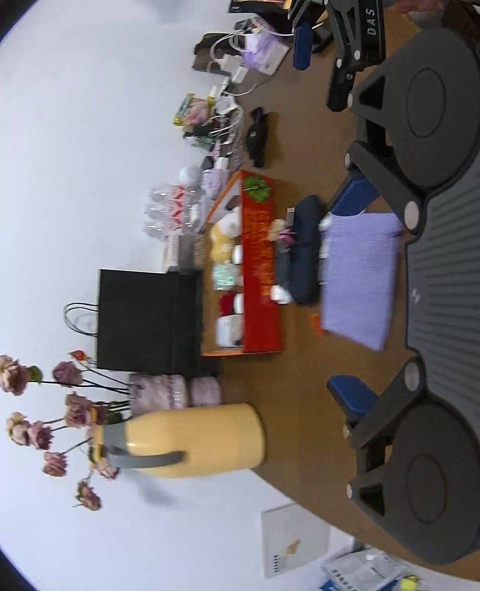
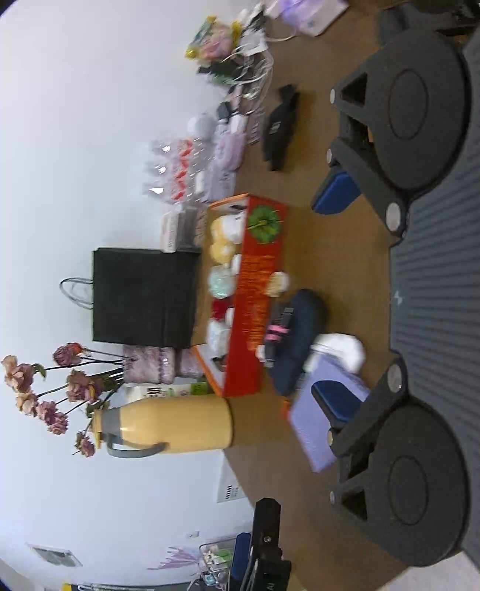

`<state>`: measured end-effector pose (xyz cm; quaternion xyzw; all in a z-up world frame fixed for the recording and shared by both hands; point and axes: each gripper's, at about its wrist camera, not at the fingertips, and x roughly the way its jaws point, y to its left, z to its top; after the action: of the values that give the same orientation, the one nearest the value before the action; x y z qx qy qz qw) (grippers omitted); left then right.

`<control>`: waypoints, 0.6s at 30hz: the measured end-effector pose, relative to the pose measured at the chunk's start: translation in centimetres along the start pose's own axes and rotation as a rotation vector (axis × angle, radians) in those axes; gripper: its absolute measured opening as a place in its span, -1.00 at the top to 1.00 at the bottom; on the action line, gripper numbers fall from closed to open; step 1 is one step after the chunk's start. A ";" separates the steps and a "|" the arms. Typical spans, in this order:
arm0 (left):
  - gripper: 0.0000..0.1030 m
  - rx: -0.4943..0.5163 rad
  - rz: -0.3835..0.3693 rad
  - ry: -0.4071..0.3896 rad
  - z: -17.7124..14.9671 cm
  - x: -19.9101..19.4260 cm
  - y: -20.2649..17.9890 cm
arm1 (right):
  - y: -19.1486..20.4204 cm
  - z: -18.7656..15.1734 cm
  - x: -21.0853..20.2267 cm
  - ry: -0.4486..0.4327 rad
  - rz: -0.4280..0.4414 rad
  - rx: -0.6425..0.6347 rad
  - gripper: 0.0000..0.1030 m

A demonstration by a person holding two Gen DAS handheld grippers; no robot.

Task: Organize objects
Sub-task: 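Withdraw both tools from the box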

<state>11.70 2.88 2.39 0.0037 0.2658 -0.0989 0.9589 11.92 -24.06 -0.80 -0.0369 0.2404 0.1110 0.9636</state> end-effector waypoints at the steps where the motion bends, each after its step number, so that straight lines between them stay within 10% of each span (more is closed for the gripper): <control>1: -0.81 0.002 0.012 0.020 -0.6 -0.1 -0.1 | 0.1 -0.7 -0.4 0.016 0.005 -0.007 -0.92; 11: -0.75 0.005 0.085 0.058 -1.7 3.2 1.1 | -1.3 -0.8 1.7 0.027 -0.047 0.001 -0.87; 18: -0.40 0.014 -0.014 0.097 0.9 10.9 4.3 | -3.2 2.8 9.4 0.029 -0.014 0.070 -0.33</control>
<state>22.16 5.04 -2.56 0.0132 0.3113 -0.1069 0.9442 22.03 -24.93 -2.70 -0.0065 0.2580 0.0953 0.9614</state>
